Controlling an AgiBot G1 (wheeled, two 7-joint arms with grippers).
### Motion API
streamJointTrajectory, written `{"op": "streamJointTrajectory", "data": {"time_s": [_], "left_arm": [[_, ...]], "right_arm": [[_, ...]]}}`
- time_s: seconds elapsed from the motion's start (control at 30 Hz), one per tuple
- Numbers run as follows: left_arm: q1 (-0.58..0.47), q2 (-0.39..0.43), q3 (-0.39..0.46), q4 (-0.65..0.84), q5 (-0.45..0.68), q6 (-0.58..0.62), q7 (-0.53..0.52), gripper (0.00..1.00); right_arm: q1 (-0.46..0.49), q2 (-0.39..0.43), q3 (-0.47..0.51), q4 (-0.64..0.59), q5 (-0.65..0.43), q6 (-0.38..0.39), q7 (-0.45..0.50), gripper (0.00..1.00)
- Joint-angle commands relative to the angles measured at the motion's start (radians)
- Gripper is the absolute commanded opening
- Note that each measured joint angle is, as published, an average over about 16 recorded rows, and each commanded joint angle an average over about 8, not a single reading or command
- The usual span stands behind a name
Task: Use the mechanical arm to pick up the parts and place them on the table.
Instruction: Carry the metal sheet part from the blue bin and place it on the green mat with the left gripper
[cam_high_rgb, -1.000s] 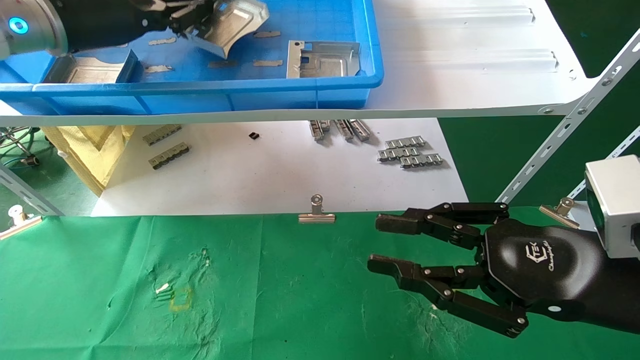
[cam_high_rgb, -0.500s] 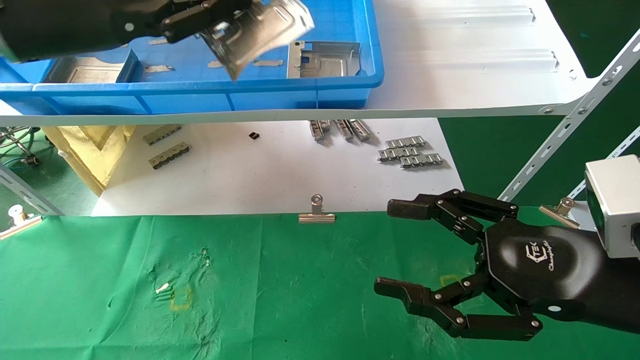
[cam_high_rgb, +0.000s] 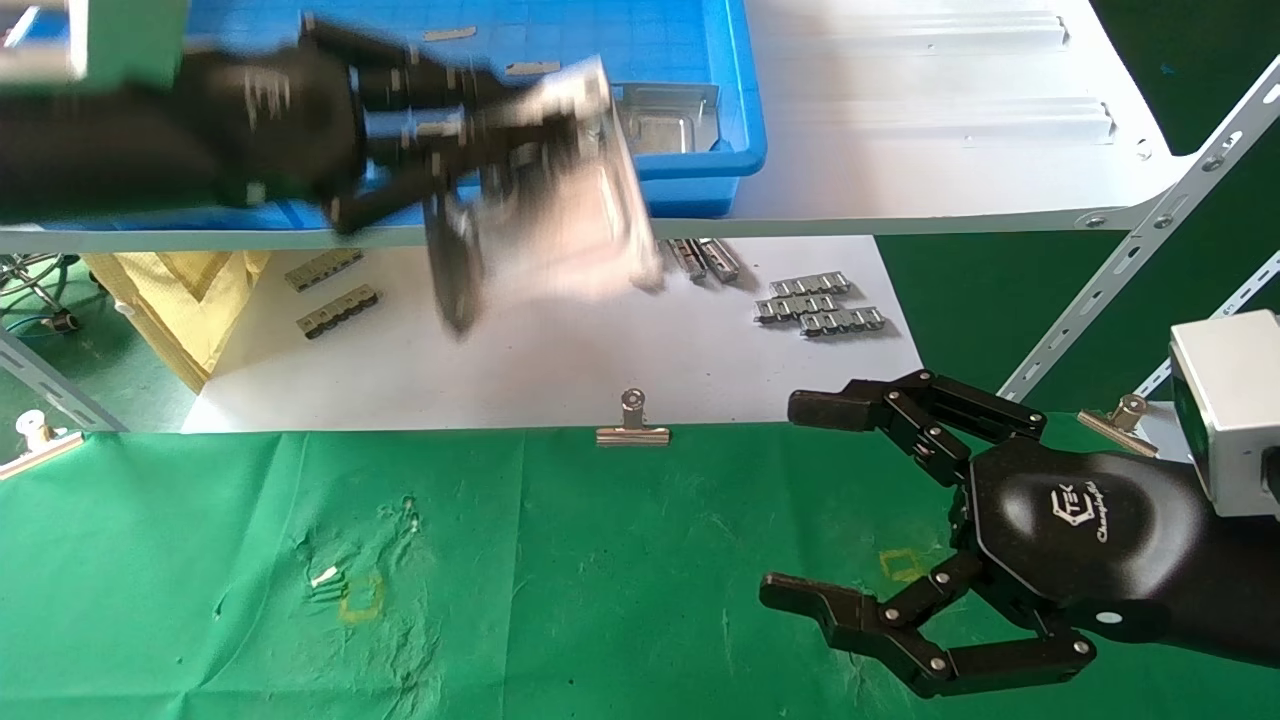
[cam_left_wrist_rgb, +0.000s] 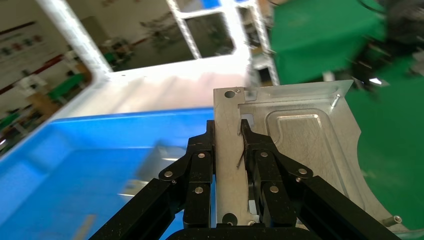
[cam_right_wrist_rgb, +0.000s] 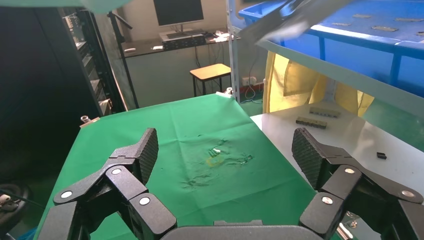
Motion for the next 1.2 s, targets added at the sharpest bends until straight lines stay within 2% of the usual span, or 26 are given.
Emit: {"op": "streamJointTrajectory", "data": {"time_s": [0.03, 0.2, 0.33, 0.53, 0.87, 0.97, 1.0, 1.13, 1.2], "left_arm": [[0.043, -0.032, 0.029, -0.095, -0.042, 0.001, 0.003, 0.00], [0.109, -0.127, 0.141, -0.178, -0.074, -0.007, 0.043, 0.00], [0.125, -0.159, 0.236, -0.148, -0.005, -0.017, 0.129, 0.00], [0.125, -0.144, 0.340, -0.046, 0.092, -0.022, 0.256, 0.00], [0.130, -0.099, 0.418, 0.105, 0.140, -0.031, 0.419, 0.00], [0.128, -0.085, 0.432, 0.147, 0.149, -0.034, 0.452, 0.11], [0.127, -0.081, 0.434, 0.161, 0.150, -0.034, 0.460, 0.19], [0.120, -0.065, 0.441, 0.211, 0.150, -0.037, 0.486, 0.69], [0.114, -0.060, 0.444, 0.232, 0.150, -0.039, 0.496, 0.88]], "right_arm": [[0.000, 0.000, 0.000, 0.000, 0.000, 0.000, 0.000, 1.00], [0.000, 0.000, 0.000, 0.000, 0.000, 0.000, 0.000, 1.00], [0.000, 0.000, 0.000, 0.000, 0.000, 0.000, 0.000, 1.00], [0.000, 0.000, 0.000, 0.000, 0.000, 0.000, 0.000, 1.00], [0.000, 0.000, 0.000, 0.000, 0.000, 0.000, 0.000, 1.00], [0.000, 0.000, 0.000, 0.000, 0.000, 0.000, 0.000, 1.00], [0.000, 0.000, 0.000, 0.000, 0.000, 0.000, 0.000, 1.00], [0.000, 0.000, 0.000, 0.000, 0.000, 0.000, 0.000, 1.00], [0.000, 0.000, 0.000, 0.000, 0.000, 0.000, 0.000, 1.00]]}}
